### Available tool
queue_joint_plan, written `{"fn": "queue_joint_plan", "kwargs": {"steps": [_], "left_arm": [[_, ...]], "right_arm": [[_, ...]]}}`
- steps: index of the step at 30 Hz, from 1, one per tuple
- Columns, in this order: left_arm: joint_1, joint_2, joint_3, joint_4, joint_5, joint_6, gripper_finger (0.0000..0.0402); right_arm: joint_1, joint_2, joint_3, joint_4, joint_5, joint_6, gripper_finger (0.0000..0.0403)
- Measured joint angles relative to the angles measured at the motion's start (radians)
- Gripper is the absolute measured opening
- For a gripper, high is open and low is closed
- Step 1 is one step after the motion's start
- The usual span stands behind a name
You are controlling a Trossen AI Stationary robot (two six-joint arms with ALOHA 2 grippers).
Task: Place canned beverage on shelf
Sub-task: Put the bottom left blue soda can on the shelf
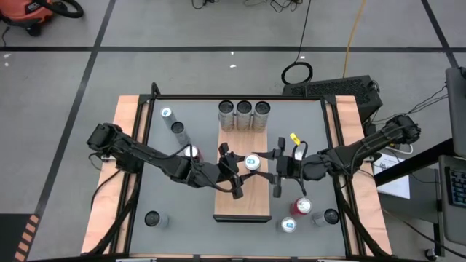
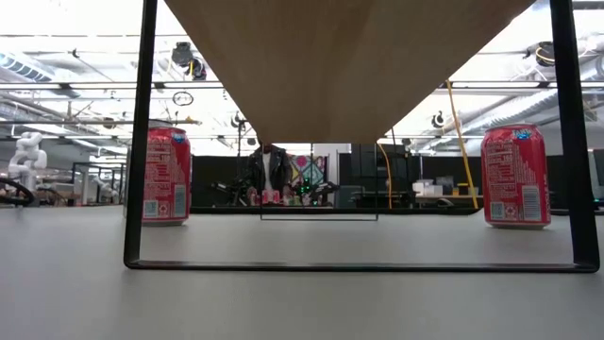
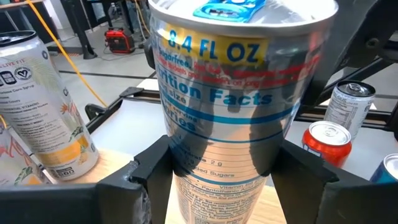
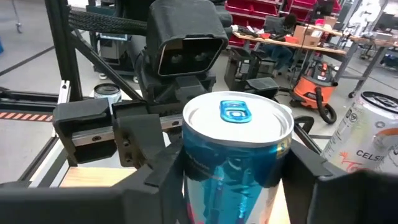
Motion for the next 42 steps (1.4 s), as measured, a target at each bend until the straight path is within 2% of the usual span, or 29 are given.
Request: {"fn": "queue_joint_plan", "kwargs": {"steps": [3,8,14,18,26,32,42], "left_arm": [[0.0,0.0,0.0,0.001,0.0,0.003,0.0243],[-0.01,0.0,0.0,0.0,0.01,0.007,0.0306],[-0.039,-0.018,0.002,-0.015,-0.03,0.036,0.0358],[-0.057,-0.045,0.002,-0.036,-0.047,0.046,0.0362],[-0.078,-0.051,0.002,-0.091,-0.053,0.06,0.0363],[-0.077,-0.05,0.002,-0.08,-0.057,0.058,0.0363],[-0.077,-0.05,0.002,-0.079,-0.068,0.057,0.0363]], "right_arm": [[0.0,0.0,0.0,-0.001,-0.002,-0.001,0.0152],[0.001,-0.014,0.0,-0.037,-0.013,-0.017,0.015],[0.0,-0.113,-0.003,-0.14,-0.019,-0.028,0.015],[-0.013,-0.215,-0.052,-0.141,-0.037,-0.045,0.0149],[-0.132,-0.364,-0.197,0.015,-0.238,-0.082,0.0154],[-0.283,-0.353,-0.222,0.04,-0.465,-0.065,0.0154],[-0.428,-0.29,-0.233,0.081,-0.634,-0.056,0.0155]]}}
